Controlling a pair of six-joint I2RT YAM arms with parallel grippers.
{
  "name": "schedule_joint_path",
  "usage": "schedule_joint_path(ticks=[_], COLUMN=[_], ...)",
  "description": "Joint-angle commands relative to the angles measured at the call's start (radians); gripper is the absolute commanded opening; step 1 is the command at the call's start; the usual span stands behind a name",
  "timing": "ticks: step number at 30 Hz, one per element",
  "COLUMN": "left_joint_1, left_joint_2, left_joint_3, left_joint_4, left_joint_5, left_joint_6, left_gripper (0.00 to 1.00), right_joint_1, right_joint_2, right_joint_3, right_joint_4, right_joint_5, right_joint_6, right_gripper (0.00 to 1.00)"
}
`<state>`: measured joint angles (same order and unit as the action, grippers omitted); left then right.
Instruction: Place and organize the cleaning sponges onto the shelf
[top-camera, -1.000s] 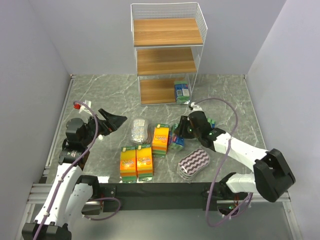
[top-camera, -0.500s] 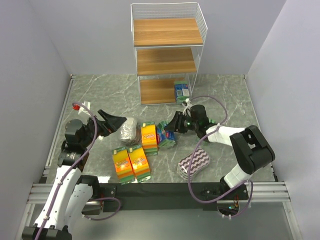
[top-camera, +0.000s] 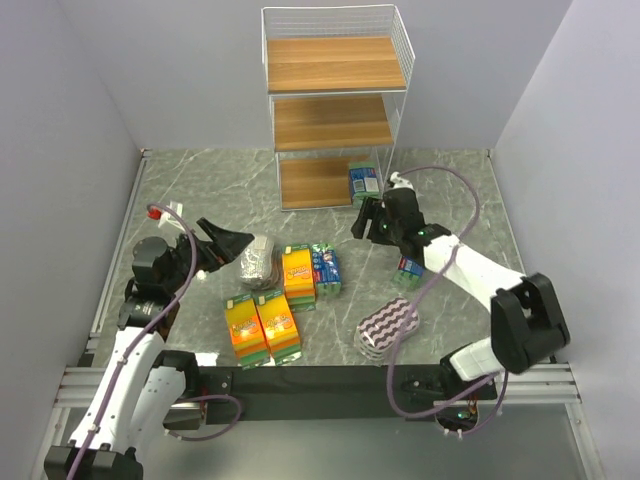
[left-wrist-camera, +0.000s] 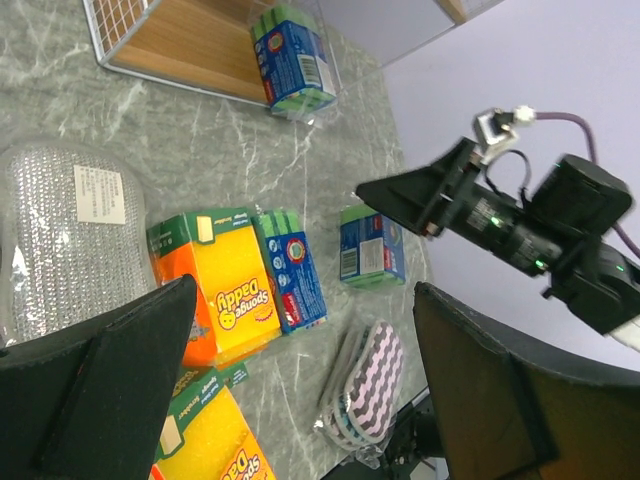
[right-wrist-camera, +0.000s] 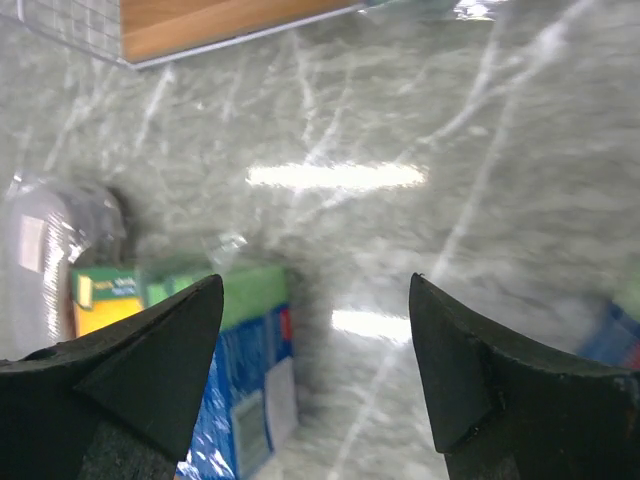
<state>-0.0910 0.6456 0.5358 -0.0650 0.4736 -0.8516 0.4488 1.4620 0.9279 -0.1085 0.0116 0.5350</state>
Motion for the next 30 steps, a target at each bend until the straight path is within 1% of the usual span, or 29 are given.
schedule_joint_path(ticks=[1, 2, 4, 7, 9, 14, 17, 19, 20, 22, 23, 24, 26, 27, 30], left_joint_1=[0.0, 0.0, 0.0, 0.0, 0.0, 0.0, 0.0, 0.0, 0.0, 0.0, 0.0, 0.0, 0.0, 0.0, 0.0], left_joint_2=[0.003, 0.005, 0.006, 0.009, 0.011, -0.014, -0.032, -0.037, -0.04, -0.038, -0.038, -0.037, -0.032, -0.031, -0.024], left_joint_3=[-0.007, -0.007, -0.005, -0.008, -0.01, 0.01, 0.021, 0.021, 0.021, 0.02, 0.018, 0.018, 0.015, 0.015, 0.013], left_joint_4=[0.05, 0.05, 0.051, 0.057, 0.059, 0.024, -0.01, -0.019, -0.021, -0.018, -0.016, -0.013, -0.007, -0.003, 0.007], left_joint_5=[0.007, 0.005, 0.007, 0.011, 0.014, 0.002, -0.013, -0.016, -0.015, -0.016, -0.013, -0.01, -0.01, -0.009, -0.004], left_joint_6=[0.003, 0.005, 0.005, -0.001, -0.006, 0.008, 0.028, 0.029, 0.031, 0.029, 0.029, 0.026, 0.026, 0.023, 0.019], left_gripper=[0.96, 0.96, 0.96, 0.96, 0.96, 0.96, 0.97, 0.96, 0.97, 0.97, 0.96, 0.96, 0.96, 0.96, 0.96], right_joint_1=[0.045, 0.086, 0.117, 0.168, 0.175, 0.174, 0.176, 0.177, 0.176, 0.176, 0.176, 0.174, 0.172, 0.172, 0.166], right_joint_2=[-0.106, -0.127, -0.132, -0.1, -0.057, 0.061, 0.102, 0.119, 0.13, 0.136, 0.135, 0.133, 0.138, 0.142, 0.173], right_joint_3=[-0.027, -0.027, -0.023, -0.005, 0.008, 0.041, 0.051, 0.055, 0.064, 0.071, 0.075, 0.084, 0.097, 0.11, 0.13], right_joint_4=[-0.068, -0.069, -0.085, -0.103, -0.094, -0.083, -0.08, -0.086, -0.117, -0.149, -0.169, -0.212, -0.256, -0.296, -0.344], right_joint_5=[0.038, 0.025, -0.009, -0.009, -0.009, -0.076, -0.107, -0.099, -0.04, 0.02, 0.071, 0.158, 0.235, 0.298, 0.358], right_joint_6=[-0.078, -0.096, -0.112, -0.125, -0.124, -0.132, -0.133, -0.13, -0.122, -0.098, -0.083, -0.067, -0.04, -0.03, -0.012], right_gripper=[0.77, 0.77, 0.74, 0.73, 0.73, 0.73, 0.72, 0.71, 0.71, 0.71, 0.71, 0.71, 0.71, 0.71, 0.72])
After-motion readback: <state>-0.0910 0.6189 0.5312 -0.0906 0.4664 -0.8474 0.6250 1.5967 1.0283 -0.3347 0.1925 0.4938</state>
